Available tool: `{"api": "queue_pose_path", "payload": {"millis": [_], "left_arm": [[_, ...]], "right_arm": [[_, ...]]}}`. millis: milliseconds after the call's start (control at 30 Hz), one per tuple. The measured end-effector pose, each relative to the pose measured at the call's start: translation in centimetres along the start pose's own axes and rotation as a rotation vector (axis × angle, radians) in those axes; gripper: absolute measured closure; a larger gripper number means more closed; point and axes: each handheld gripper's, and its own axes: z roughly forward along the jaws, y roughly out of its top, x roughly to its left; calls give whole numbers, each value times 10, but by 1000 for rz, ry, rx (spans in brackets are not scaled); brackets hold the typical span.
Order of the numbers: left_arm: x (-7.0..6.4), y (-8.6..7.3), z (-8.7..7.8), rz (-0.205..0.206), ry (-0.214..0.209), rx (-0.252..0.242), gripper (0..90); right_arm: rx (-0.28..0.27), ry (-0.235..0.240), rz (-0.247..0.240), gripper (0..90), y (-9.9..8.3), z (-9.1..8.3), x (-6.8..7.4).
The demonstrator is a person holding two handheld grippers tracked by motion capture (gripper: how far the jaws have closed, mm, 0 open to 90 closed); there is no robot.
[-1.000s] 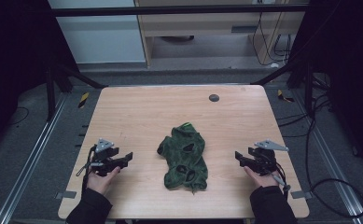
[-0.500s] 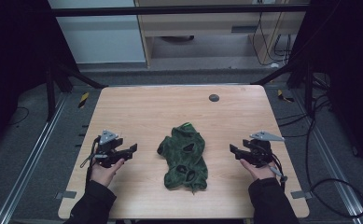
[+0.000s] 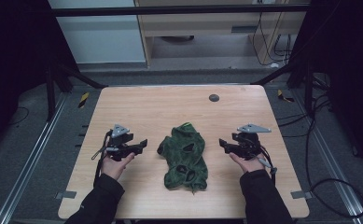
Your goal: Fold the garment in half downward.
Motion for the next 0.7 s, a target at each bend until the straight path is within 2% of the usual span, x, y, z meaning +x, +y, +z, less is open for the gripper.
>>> {"api": "queue_pose_path", "payload": {"millis": [267, 700], "left_arm": [[-6, 8, 9, 16, -11, 2, 313], [-19, 22, 28, 40, -50, 14, 349]], "right_arm": [[-17, -6, -11, 394, 10, 9, 4], [1, 32, -16, 436, 26, 31, 15]]}}
